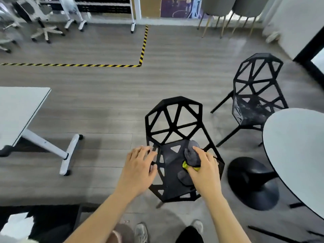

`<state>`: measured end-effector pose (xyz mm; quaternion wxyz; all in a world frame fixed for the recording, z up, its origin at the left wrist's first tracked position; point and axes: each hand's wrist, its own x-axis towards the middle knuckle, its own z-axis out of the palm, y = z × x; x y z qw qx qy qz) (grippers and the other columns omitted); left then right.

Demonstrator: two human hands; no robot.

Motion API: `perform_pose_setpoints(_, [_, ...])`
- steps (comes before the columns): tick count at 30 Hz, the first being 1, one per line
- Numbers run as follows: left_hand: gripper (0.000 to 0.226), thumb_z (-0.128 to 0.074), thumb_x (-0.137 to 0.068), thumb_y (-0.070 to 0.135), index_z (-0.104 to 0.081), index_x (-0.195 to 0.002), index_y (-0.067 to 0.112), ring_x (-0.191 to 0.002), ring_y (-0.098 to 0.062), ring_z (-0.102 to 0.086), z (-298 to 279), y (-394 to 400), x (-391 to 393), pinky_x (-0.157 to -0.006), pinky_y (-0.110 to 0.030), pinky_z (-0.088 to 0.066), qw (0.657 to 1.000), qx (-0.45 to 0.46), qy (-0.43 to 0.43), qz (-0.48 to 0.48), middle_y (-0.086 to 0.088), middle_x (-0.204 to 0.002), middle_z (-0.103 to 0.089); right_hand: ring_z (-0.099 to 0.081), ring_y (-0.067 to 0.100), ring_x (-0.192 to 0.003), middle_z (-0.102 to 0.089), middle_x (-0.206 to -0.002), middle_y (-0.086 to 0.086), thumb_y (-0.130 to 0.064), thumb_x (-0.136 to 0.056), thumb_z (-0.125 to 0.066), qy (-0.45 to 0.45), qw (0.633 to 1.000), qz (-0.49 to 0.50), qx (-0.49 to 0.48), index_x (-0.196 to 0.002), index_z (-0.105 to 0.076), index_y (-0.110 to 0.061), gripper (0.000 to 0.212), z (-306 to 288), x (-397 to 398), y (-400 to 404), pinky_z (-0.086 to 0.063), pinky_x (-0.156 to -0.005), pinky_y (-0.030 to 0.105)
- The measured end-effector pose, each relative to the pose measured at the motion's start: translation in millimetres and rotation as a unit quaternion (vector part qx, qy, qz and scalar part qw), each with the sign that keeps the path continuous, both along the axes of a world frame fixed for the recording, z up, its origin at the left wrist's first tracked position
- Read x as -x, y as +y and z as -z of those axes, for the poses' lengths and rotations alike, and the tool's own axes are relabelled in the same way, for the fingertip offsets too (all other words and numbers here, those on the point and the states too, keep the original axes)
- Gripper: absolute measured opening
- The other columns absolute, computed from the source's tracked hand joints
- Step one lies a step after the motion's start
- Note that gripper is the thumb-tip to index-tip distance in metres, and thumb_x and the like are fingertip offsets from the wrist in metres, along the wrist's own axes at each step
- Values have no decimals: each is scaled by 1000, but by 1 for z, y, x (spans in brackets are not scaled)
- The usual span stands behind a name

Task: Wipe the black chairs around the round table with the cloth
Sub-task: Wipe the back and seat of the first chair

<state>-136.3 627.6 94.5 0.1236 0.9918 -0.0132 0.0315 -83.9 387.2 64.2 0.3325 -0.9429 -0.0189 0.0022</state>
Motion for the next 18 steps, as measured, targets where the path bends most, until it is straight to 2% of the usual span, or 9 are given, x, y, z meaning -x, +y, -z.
perform_pose_setpoints(4, [40, -40, -91, 37, -59, -123, 22, -122, -23, -50, -2, 18, -17, -103, -41, -42, 999, 30, -1, 32, 1, -133, -53, -42, 13, -111, -51, -123, -9, -33, -82, -78, 5, 999, 39, -12, -138, -46, -41, 65, -4, 7, 14, -40, -98, 33])
perform_pose_setpoints(7, [39, -41, -91, 32, -61, -122, 20, -117, -24, -53, -4, 27, -35, -97, -42, -48, 997, 52, -6, 48, -1, -133, -54, -46, 17, -112, -51, -123, -9, -35, -83, -76, 6, 999, 38, -3, -138, -44, -42, 64, -6, -5, 23, -43, -96, 35])
perform_pose_setpoints(11, [35, -60, -90, 20, -62, -125, 19, -115, -25, -55, -10, 45, -61, -98, -43, -47, 998, 39, -25, 47, -4, -132, -58, -46, 18, -113, -51, -122, -8, -34, -82, -77, -7, 997, 61, -35, -139, -43, -40, 66, -2, -34, 41, -45, -98, 38])
perform_pose_setpoints(16, [38, -49, -92, 28, -59, -128, 23, -119, -23, -55, -13, 75, -94, -99, -42, -45, 998, 21, -16, 65, -1, -135, -56, -44, 16, -112, -50, -122, -7, -32, -82, -77, -6, 997, 65, -32, -139, -43, -39, 67, 0, -62, 68, -44, -99, 37])
perform_pose_setpoints(18, [36, -52, -91, 27, -60, -126, 22, -118, -23, -55, -14, 90, -113, -97, -42, -46, 996, 17, -28, 78, 0, -133, -56, -44, 16, -113, -49, -122, -9, -32, -82, -77, -11, 997, 67, -33, -140, -44, -39, 67, -3, -75, 82, -43, -99, 34])
